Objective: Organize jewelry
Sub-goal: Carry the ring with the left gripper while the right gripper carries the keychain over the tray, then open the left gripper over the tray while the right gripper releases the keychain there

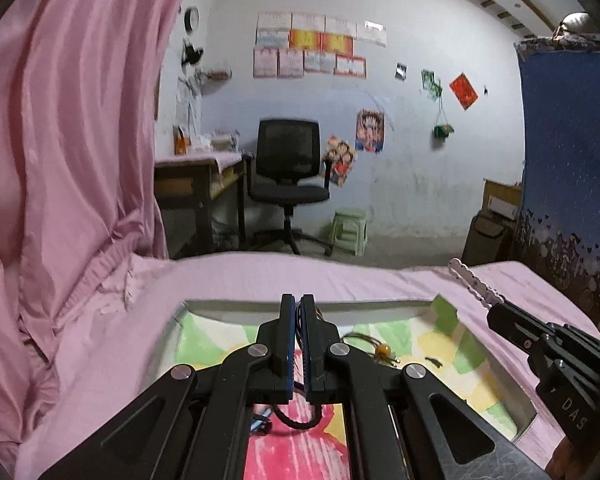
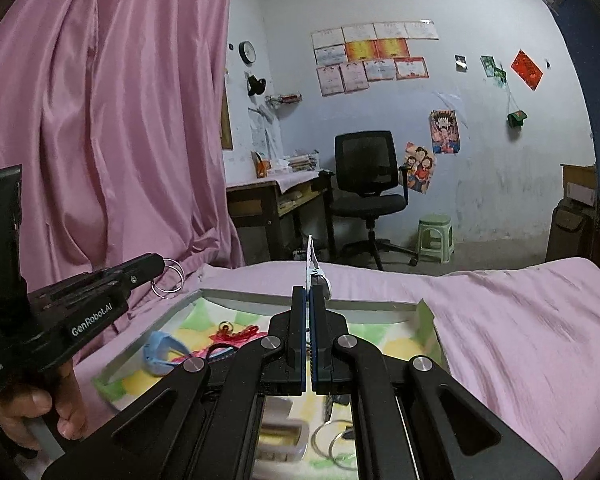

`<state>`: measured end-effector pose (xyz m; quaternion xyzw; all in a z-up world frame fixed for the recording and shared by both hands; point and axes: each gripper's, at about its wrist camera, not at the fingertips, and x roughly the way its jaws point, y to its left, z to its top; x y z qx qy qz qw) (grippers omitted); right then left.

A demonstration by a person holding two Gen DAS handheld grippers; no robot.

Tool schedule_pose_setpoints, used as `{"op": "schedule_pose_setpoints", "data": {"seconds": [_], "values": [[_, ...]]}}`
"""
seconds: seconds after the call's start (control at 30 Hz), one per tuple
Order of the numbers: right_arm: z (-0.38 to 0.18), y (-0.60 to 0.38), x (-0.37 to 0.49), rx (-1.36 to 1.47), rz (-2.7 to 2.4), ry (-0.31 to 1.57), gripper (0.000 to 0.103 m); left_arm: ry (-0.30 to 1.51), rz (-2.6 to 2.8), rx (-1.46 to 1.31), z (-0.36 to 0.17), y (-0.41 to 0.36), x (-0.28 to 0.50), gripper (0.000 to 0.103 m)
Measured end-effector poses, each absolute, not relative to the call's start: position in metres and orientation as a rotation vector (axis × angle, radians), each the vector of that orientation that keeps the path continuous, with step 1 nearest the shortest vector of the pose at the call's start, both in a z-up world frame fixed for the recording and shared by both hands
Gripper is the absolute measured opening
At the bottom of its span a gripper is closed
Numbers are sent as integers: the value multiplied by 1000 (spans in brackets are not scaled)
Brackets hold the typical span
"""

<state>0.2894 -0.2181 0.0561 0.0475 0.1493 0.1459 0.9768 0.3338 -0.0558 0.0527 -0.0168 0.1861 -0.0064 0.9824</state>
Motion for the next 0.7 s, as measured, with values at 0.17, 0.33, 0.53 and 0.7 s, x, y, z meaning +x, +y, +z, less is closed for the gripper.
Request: {"op": "schedule_pose_setpoints", "data": {"seconds": [0.17, 0.33, 0.53, 0.7], "values": [[43, -216, 309, 95, 276, 360, 2, 482, -35, -38, 35, -62, 354, 3], [18, -223, 330, 137, 249, 473, 2, 592, -55, -32, 17, -65, 365, 3], [-7, -227, 344, 155, 238, 618, 2, 723, -65, -65, 2, -61, 374, 3], [-19, -226, 348, 164, 241, 709, 2, 793, -63, -91, -8, -54, 378, 3]]}}
